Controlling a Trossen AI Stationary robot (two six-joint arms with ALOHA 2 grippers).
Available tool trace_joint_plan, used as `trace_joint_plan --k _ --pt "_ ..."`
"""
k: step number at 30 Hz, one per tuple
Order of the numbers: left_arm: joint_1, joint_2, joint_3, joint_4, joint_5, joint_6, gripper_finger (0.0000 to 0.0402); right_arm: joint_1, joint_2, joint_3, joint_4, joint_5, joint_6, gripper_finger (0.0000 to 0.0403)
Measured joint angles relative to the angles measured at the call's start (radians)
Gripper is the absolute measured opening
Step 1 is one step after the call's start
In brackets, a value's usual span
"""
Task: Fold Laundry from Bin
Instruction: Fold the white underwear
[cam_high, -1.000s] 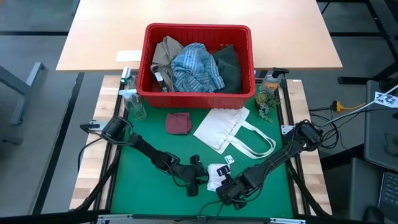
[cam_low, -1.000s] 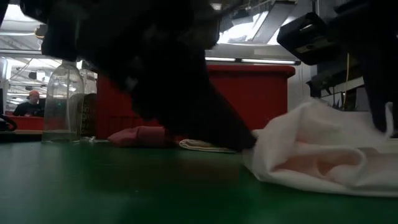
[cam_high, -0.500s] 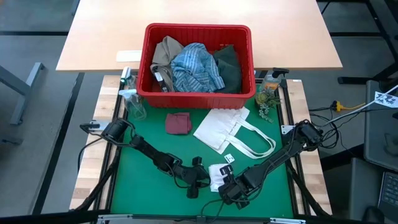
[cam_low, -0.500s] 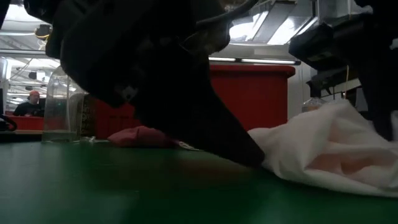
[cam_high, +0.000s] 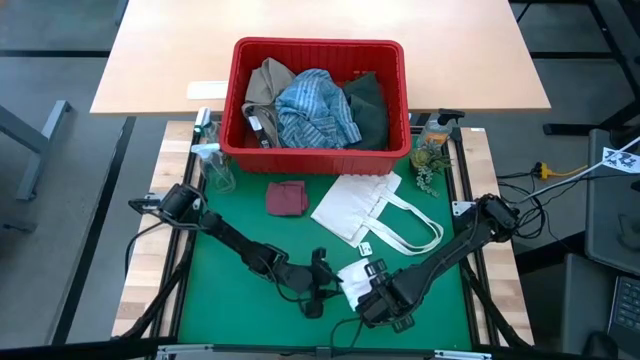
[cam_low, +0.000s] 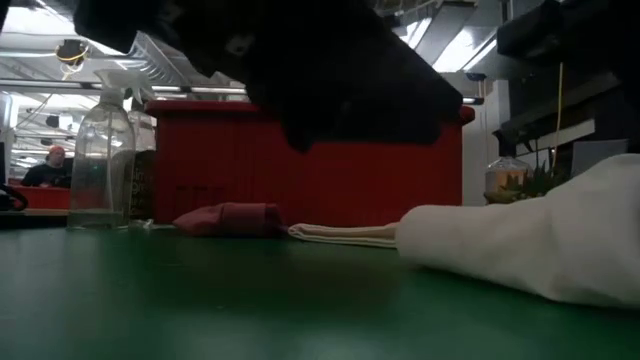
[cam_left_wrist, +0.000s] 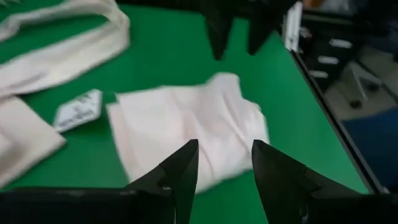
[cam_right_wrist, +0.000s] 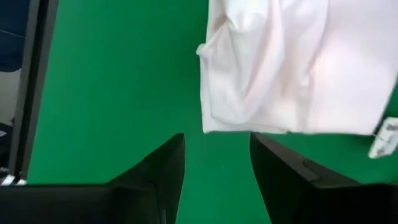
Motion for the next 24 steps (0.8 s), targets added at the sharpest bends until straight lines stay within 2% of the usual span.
trace_joint_plan --k 3,8,10,16,24 --pt "0.004 0.000 -0.001 0.078 -0.039 0.004 0.0144 0.000 0.000 0.012 0.005 0.042 0.000 0.0182" --pt "0.007 0.000 0.000 0.116 -0.121 0.007 0.0144 0.000 0.000 -0.029 0.140 0.248 0.070 0.0182" --pt "0.007 0.005 0.000 0.135 -0.137 0.007 0.0144 0.000 0.000 -0.051 0.176 0.294 0.101 0.0182" --pt "0.015 0.074 -0.001 0.126 -0.153 0.008 0.0144 0.000 0.000 -0.121 0.215 0.245 0.107 0.0182" --pt "0.049 0.154 -0.001 0.106 -0.144 0.002 0.0144 0.000 0.000 -0.250 0.321 0.244 0.133 0.0182"
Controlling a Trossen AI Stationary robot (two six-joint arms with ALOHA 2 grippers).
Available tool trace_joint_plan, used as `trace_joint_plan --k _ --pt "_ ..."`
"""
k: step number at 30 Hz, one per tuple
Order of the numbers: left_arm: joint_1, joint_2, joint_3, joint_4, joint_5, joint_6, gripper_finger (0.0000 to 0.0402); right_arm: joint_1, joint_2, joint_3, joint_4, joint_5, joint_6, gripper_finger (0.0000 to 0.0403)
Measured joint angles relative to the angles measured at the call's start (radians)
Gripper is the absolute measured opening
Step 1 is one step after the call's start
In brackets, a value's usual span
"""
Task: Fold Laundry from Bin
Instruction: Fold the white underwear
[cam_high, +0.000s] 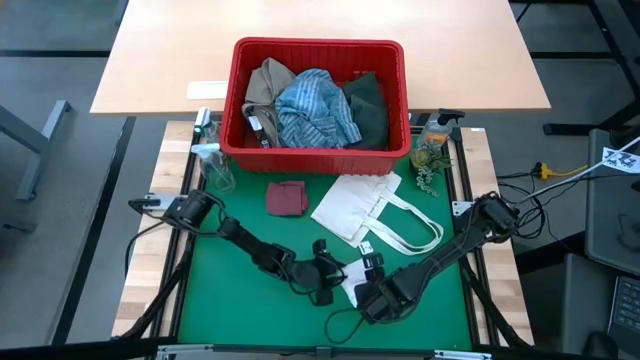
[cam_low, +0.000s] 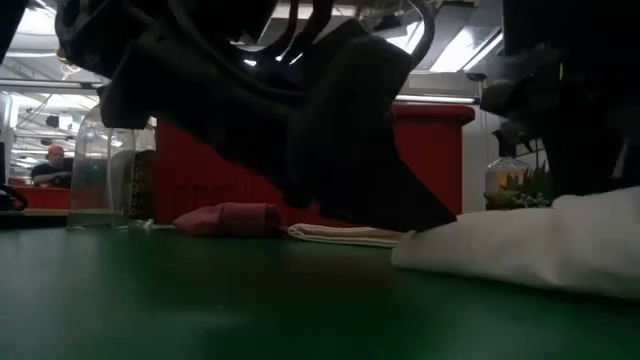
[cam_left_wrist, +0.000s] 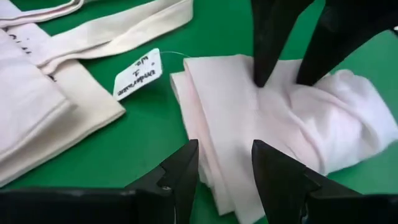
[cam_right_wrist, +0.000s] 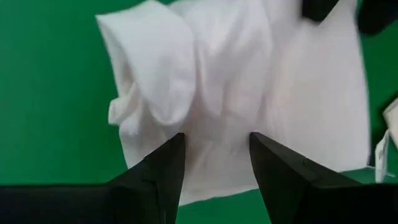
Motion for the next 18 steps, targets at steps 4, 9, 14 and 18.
trace_joint_plan --k 4,9,14,18 --pt "0.017 0.000 0.001 -0.062 -0.009 0.005 0.0144 0.000 -0.002 -0.030 -0.002 0.001 0.000 0.0182" --pt "0.041 -0.001 0.002 -0.100 0.002 0.005 0.0144 0.000 -0.003 -0.031 -0.011 0.002 0.000 0.0182" --pt "0.043 -0.046 0.000 -0.128 0.006 0.050 0.0144 -0.001 0.000 0.021 -0.093 -0.001 -0.008 0.0182" --pt "0.034 -0.118 0.000 -0.129 -0.004 0.126 0.0144 0.000 0.000 0.082 -0.170 0.009 -0.008 0.0182"
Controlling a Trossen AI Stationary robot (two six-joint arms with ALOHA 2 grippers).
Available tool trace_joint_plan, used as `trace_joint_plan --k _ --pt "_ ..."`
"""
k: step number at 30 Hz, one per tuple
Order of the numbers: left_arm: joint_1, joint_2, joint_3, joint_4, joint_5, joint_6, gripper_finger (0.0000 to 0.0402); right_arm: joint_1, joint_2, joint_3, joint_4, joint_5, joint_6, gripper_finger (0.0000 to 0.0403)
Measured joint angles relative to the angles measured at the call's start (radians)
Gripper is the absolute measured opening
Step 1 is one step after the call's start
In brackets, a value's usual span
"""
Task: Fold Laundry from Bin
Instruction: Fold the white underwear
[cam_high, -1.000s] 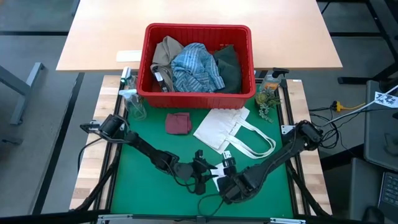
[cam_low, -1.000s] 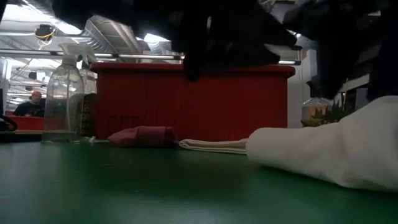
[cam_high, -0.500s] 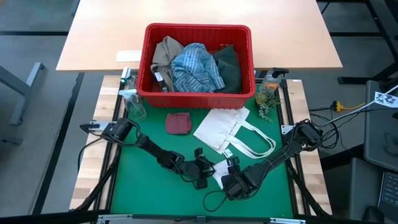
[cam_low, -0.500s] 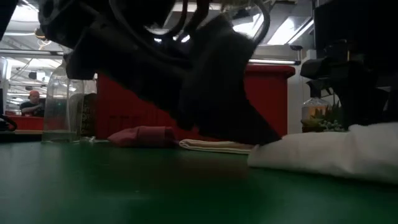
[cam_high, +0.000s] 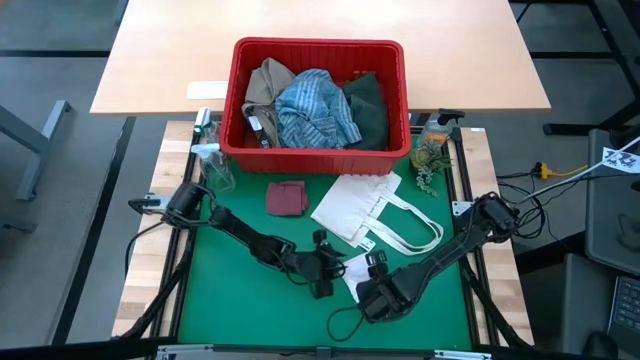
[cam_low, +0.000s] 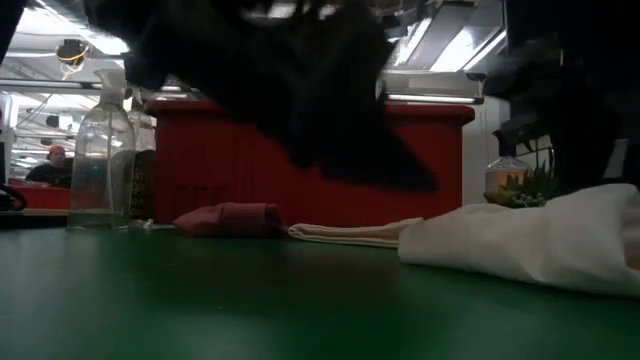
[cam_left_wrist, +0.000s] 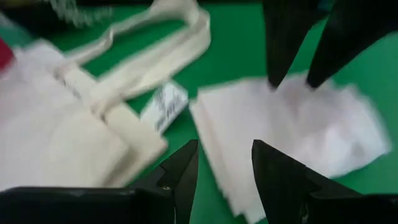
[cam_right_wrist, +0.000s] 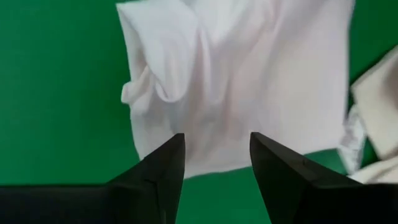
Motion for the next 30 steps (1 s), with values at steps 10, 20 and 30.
trace_joint_plan --k 10,20,30 --pt "-0.036 -0.088 0.000 0.009 0.007 0.003 0.0144 -0.004 0.000 0.088 -0.030 0.121 -0.057 0.0182" --pt "-0.127 -0.116 0.001 0.004 0.030 -0.027 0.0144 -0.108 0.000 0.034 0.173 0.083 -0.129 0.0182" --pt "-0.209 -0.123 0.001 0.002 0.029 -0.027 0.0144 -0.204 0.000 -0.055 0.375 -0.001 -0.181 0.0182"
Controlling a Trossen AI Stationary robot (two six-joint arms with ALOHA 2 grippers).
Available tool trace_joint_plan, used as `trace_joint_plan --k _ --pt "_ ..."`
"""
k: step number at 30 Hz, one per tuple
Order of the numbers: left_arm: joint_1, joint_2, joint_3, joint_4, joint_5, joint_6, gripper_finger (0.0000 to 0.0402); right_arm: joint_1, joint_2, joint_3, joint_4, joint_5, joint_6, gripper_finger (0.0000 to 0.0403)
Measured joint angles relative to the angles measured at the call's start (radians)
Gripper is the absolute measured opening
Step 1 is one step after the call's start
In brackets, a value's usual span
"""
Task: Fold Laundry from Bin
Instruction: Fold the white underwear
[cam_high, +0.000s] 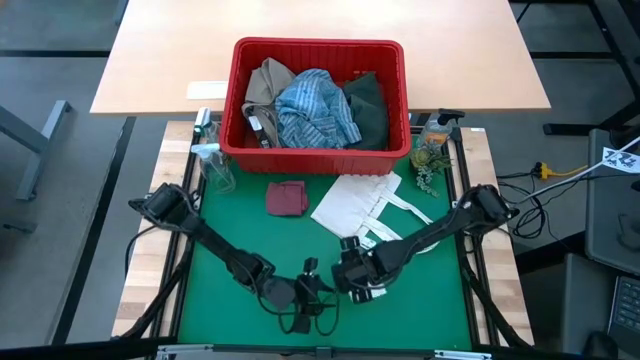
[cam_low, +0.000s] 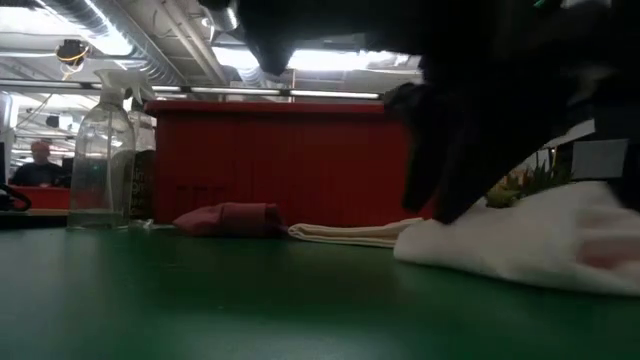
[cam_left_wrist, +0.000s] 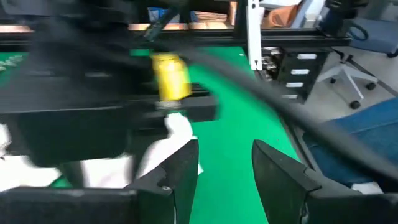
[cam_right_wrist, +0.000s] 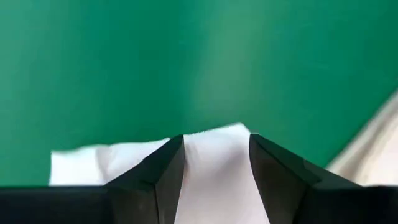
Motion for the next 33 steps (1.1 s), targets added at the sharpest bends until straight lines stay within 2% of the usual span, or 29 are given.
trace_joint_plan --k 8,10,13,17,27,33 --pt "-0.016 0.000 0.000 0.000 -0.003 0.001 0.0144 -0.087 0.000 -0.001 0.012 0.127 0.081 0.0182" --pt "-0.010 0.000 0.000 0.000 -0.023 0.000 0.0144 -0.111 0.000 0.006 0.000 0.117 0.091 0.0182" --pt "0.006 0.000 0.000 0.000 -0.057 -0.007 0.0144 -0.129 -0.005 0.038 -0.048 0.047 0.094 0.0182" --pt "0.037 0.000 0.000 -0.002 -0.053 -0.055 0.0144 -0.120 -0.047 0.055 -0.090 -0.007 0.078 0.0182" --pt "0.084 0.093 0.000 0.092 -0.054 -0.069 0.0144 -0.055 -0.090 0.050 -0.230 -0.009 0.071 0.0182" --pt "0.111 0.148 0.000 0.131 -0.058 -0.068 0.0144 -0.058 -0.090 0.007 -0.216 -0.009 0.072 0.0182"
